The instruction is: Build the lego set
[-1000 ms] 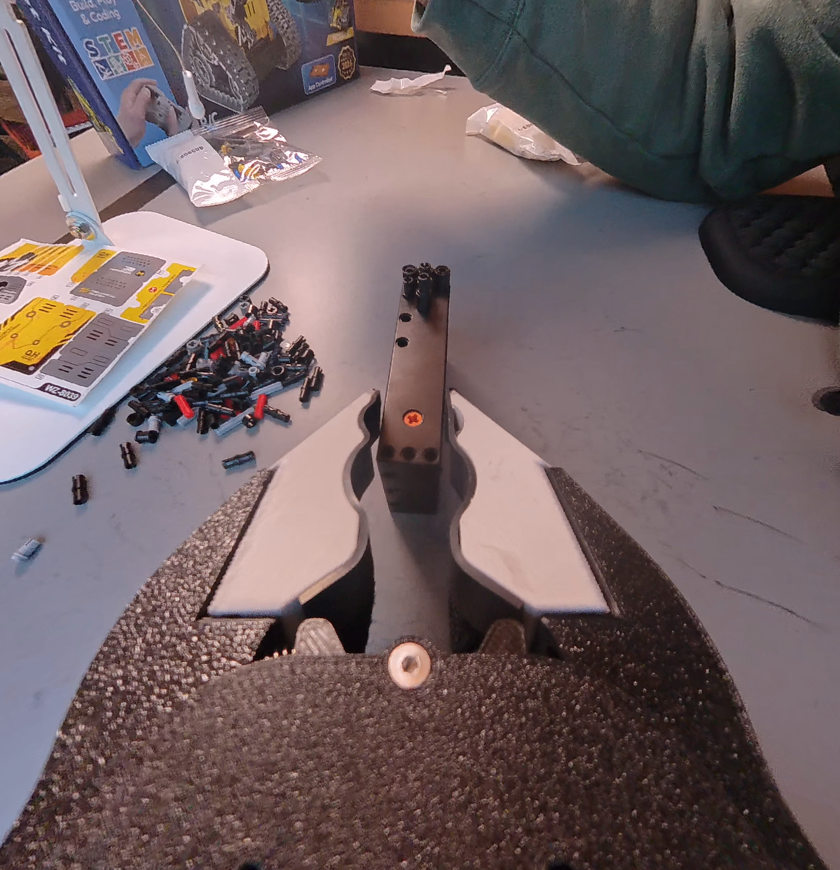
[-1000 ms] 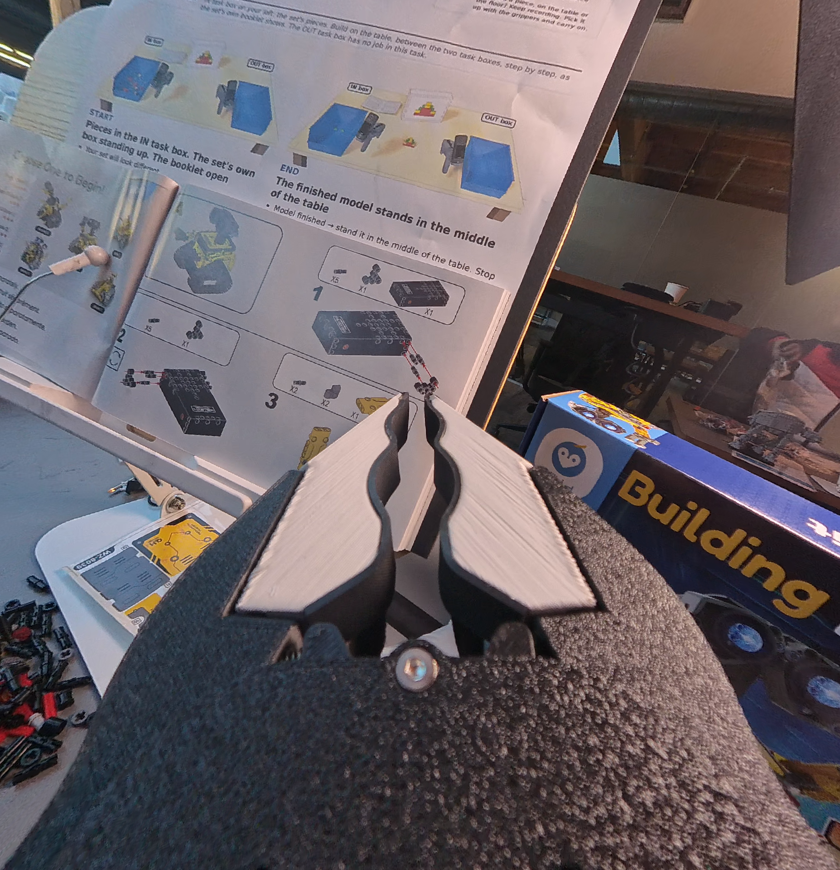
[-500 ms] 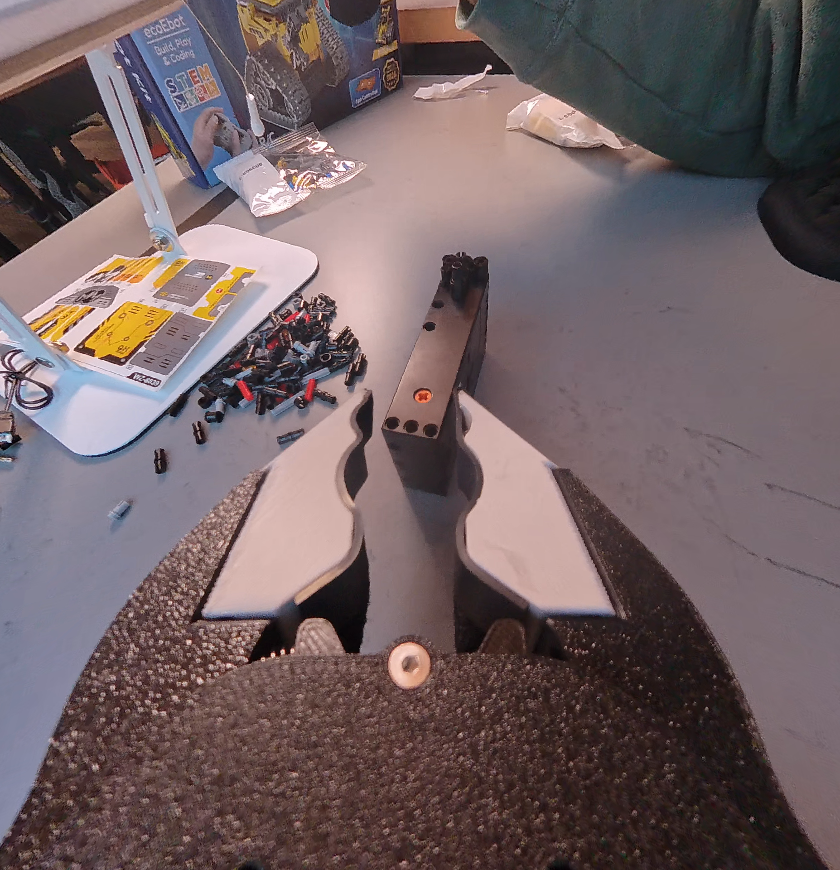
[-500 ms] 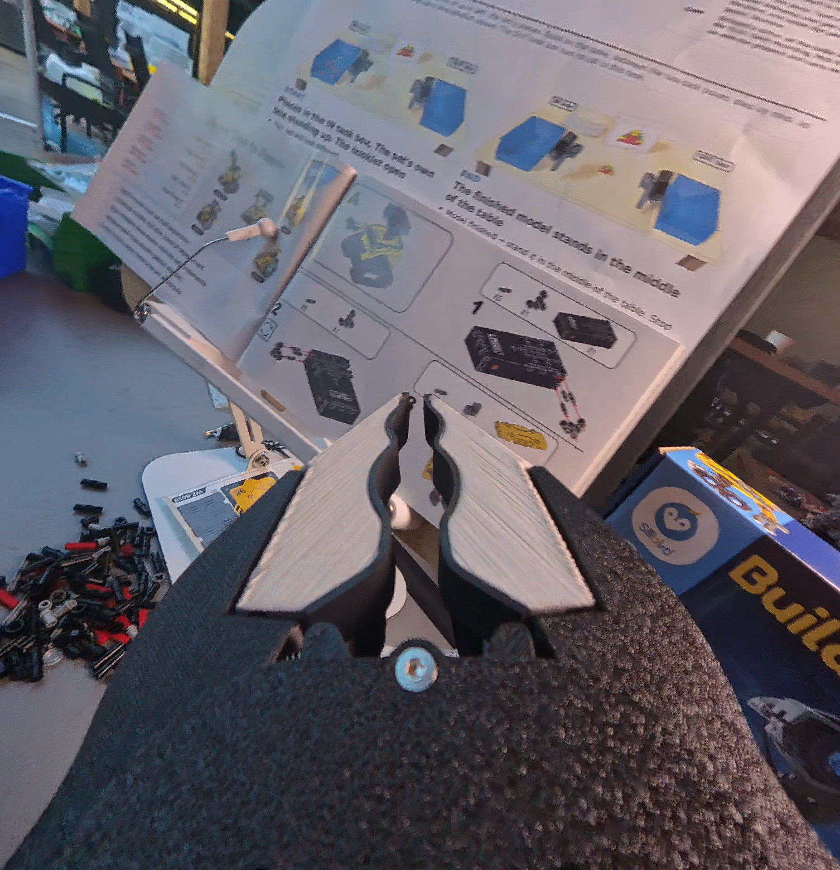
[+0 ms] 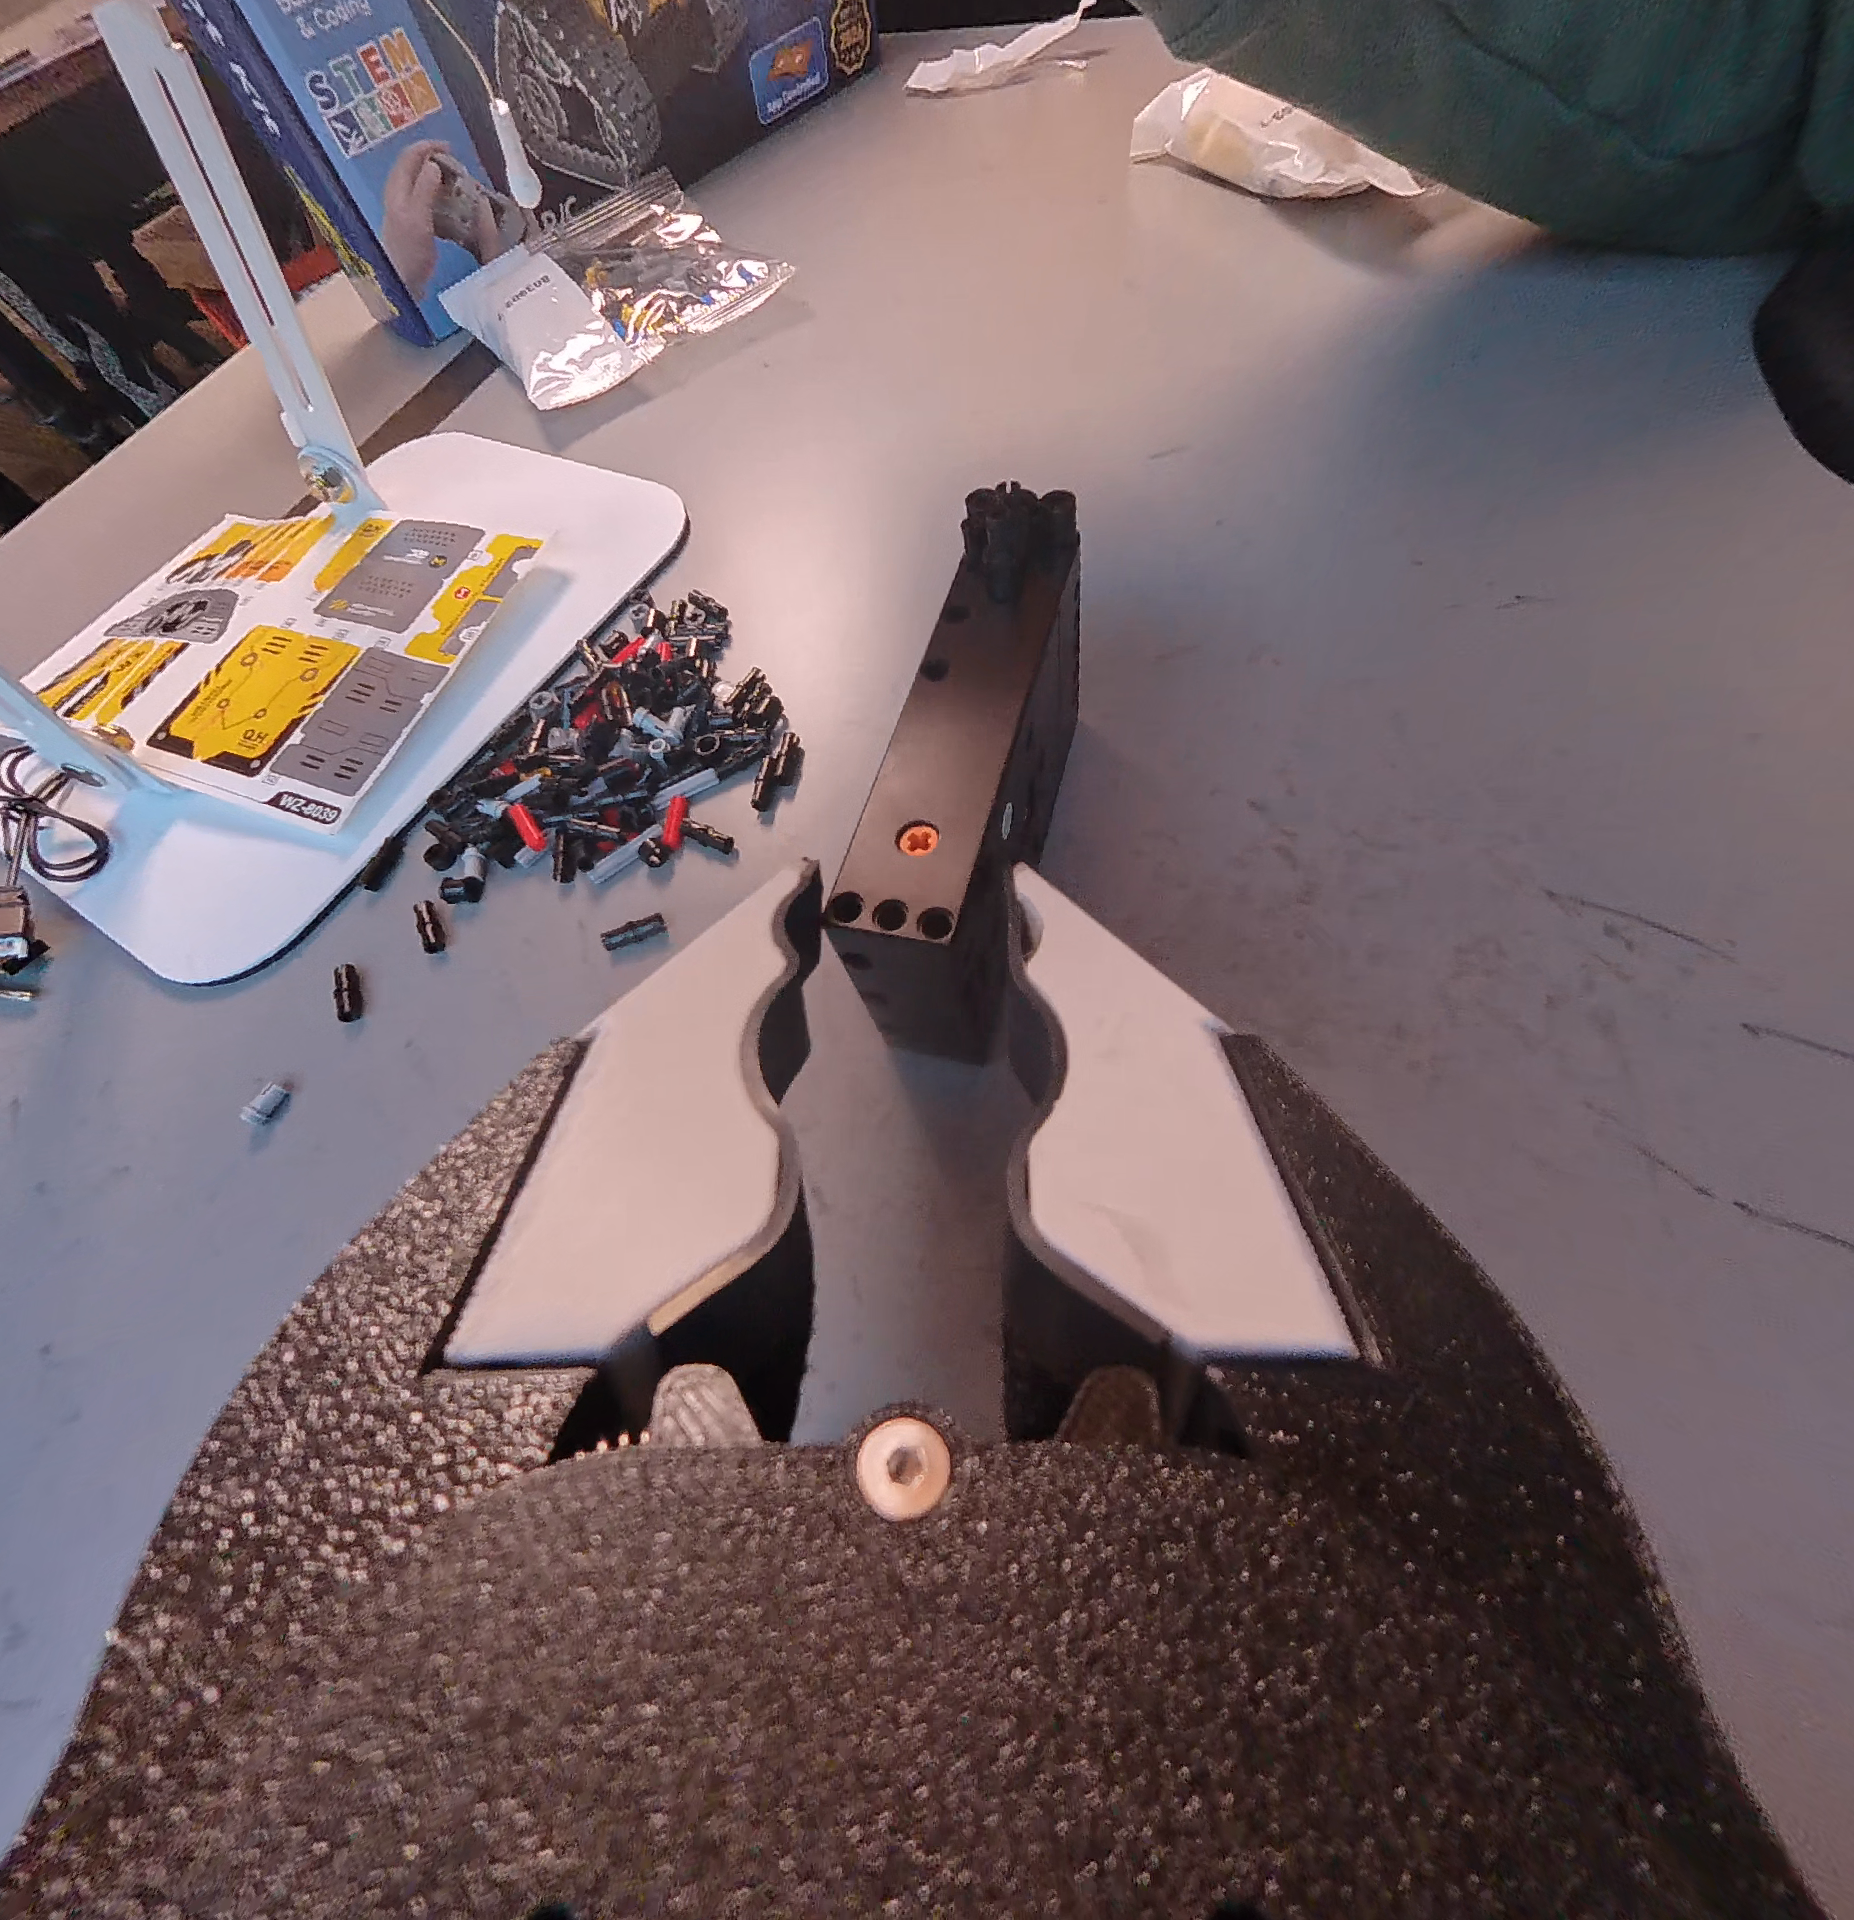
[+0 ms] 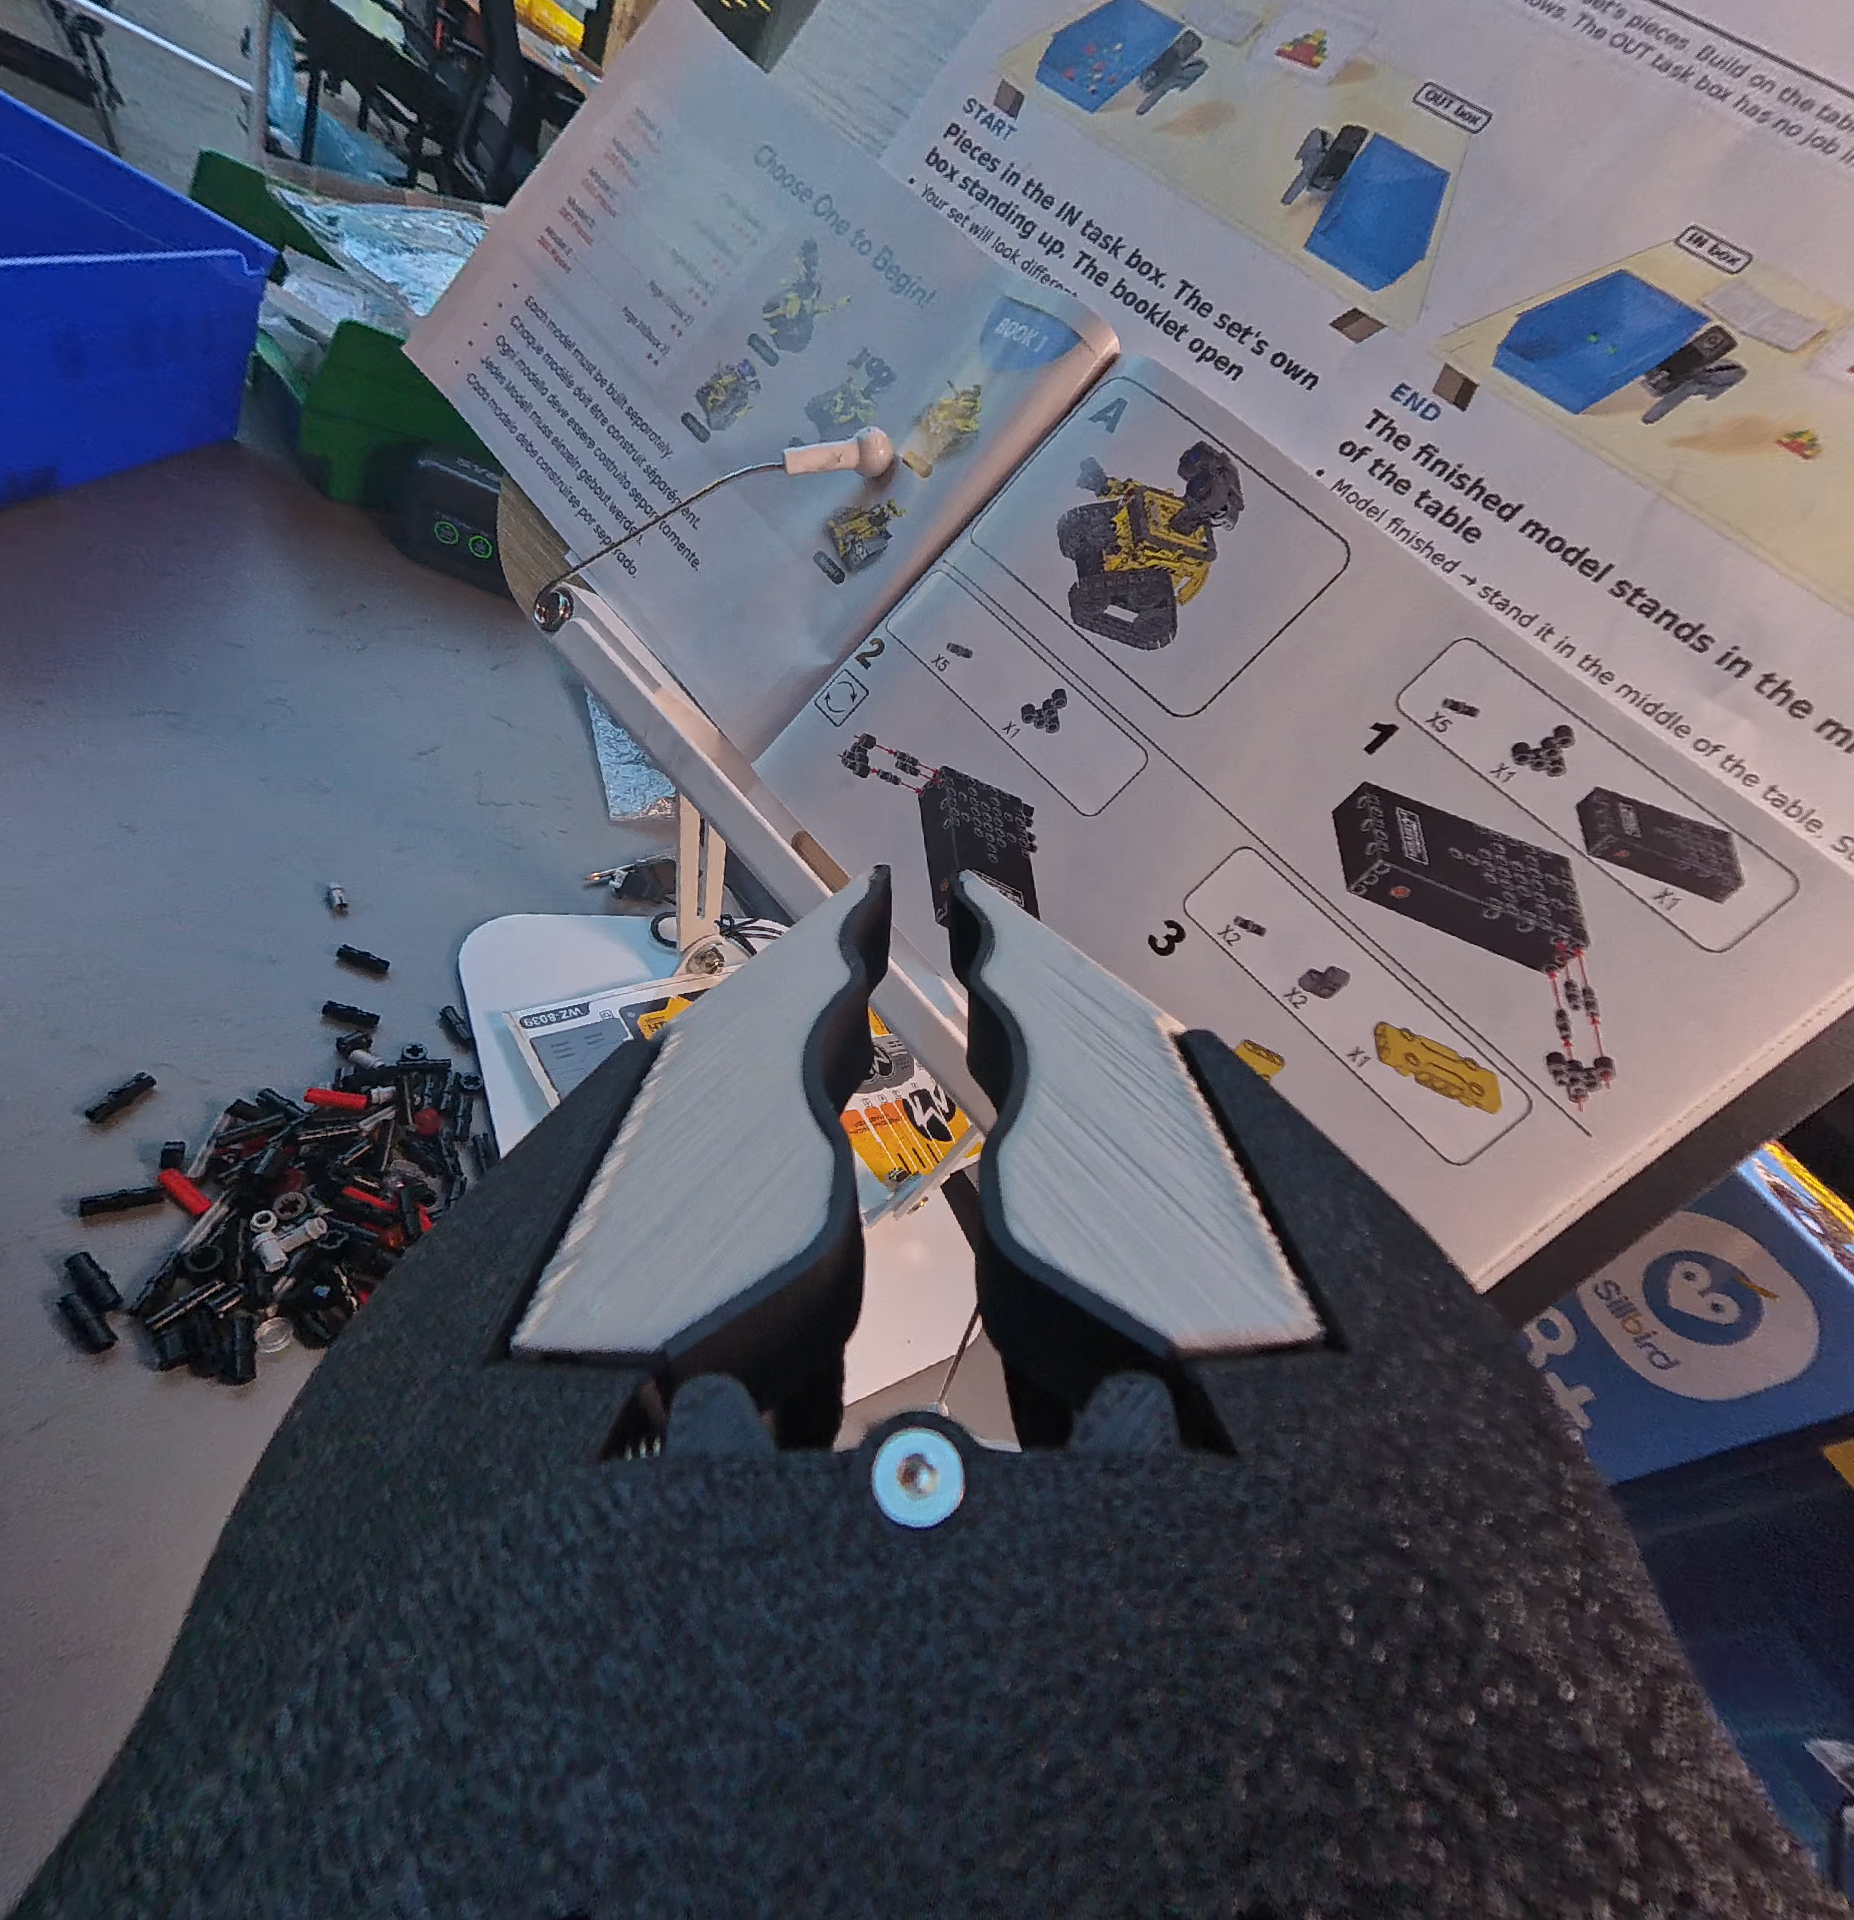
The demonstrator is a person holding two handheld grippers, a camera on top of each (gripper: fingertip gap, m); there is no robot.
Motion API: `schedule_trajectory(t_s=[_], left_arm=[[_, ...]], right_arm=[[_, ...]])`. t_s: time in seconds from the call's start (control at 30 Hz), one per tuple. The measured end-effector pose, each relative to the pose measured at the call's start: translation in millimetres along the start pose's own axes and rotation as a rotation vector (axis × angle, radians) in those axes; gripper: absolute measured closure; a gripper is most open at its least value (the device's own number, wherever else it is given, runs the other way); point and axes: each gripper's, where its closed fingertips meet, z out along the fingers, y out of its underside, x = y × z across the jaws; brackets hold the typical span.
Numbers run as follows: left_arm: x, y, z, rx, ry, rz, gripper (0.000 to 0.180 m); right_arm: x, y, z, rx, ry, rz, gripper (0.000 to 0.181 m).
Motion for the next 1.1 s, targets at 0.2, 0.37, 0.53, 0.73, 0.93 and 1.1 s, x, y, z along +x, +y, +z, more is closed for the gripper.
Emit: schedule_trajectory(t_s=[0.2, 0.37, 0.53, 0.73, 0.93, 1.1], left_arm=[[-1.6, 1.2, 0.9, -0.010, -0.007, -0.008, 0.148], [-8.8, 3.1, 0.2, -0.019, -0.047, -0.029, 0.148], [-17.0, 6.0, -2.6, -0.027, -0.091, -0.040, 0.148], [-23.2, 7.0, -5.3, -0.035, -0.156, 0.061, 0.148], [-13.9, 7.8, -4.2, -0.061, -0.197, 0.351, 0.151], [-0.5, 12.0, -0.1, -0.096, -0.154, 0.451, 0.152]], right_arm=[[2.7, 8.3, -0.1, -0.042, -0.008, 0.007, 0.170], [4.7, 9.8, -2.9, -0.064, -0.015, 0.014, 0.170], [-0.2, 6.4, -6.6, -0.075, -0.052, 0.017, 0.170], [-56.3, -14.9, -24.3, -0.051, -0.328, 0.028, 0.172], [-192.7, 15.4, -75.5, -0.150, -0.773, -0.032, 0.152], [-227.8, 63.1, -79.0, -0.219, -0.625, -0.096, 0.146]])
